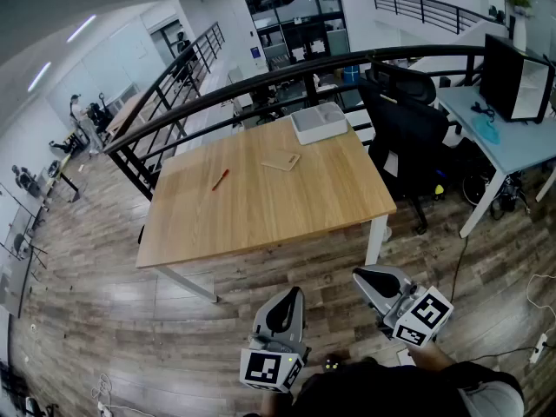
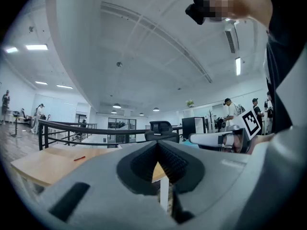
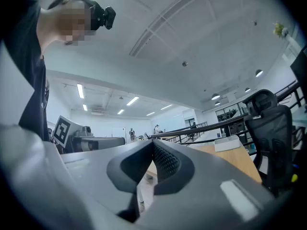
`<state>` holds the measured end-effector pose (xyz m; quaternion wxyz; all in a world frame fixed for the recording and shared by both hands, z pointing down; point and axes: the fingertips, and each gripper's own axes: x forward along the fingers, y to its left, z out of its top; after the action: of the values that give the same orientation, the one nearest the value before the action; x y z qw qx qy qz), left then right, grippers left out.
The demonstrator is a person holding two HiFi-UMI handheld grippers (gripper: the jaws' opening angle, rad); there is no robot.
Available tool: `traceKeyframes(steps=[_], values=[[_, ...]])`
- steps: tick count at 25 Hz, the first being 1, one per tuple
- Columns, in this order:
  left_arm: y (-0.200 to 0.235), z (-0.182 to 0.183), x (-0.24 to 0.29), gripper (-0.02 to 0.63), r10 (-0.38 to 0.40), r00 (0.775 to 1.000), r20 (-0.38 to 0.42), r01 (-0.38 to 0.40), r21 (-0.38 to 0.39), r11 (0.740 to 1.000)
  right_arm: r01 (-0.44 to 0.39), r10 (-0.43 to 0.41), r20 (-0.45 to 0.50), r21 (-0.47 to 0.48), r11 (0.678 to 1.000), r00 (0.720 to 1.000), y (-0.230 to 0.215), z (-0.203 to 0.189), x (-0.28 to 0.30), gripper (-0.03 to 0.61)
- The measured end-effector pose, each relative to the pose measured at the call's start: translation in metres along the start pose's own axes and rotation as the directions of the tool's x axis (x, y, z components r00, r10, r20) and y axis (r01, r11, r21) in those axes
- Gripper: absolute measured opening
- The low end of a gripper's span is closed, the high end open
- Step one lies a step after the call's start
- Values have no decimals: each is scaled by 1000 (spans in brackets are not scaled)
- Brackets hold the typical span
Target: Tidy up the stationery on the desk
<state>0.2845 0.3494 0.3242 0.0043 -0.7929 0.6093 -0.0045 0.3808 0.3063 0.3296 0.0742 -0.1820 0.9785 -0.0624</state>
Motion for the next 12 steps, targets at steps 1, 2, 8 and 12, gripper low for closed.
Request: traceKeyframes(steps=[1,2,8,12], values=[[0,0,0,-2,0,1000,0,0,1,1000,0,0,0,-1,1000,1000,0,0,0,6],[0,0,0,-2,0,1000,-1,0,2,1000,0,0,0,-2,1000,1000,0,0,-1,6],[1,1,1,-2,3,1000,1,-3,-9,1000,9,-9,3,28,1000,1000,-1,0,-2,6],[4,0,3,-2,3,1000,-2,-3,-13,1000,15,-15,7,38,999,1000,-4,-1,-2,6]])
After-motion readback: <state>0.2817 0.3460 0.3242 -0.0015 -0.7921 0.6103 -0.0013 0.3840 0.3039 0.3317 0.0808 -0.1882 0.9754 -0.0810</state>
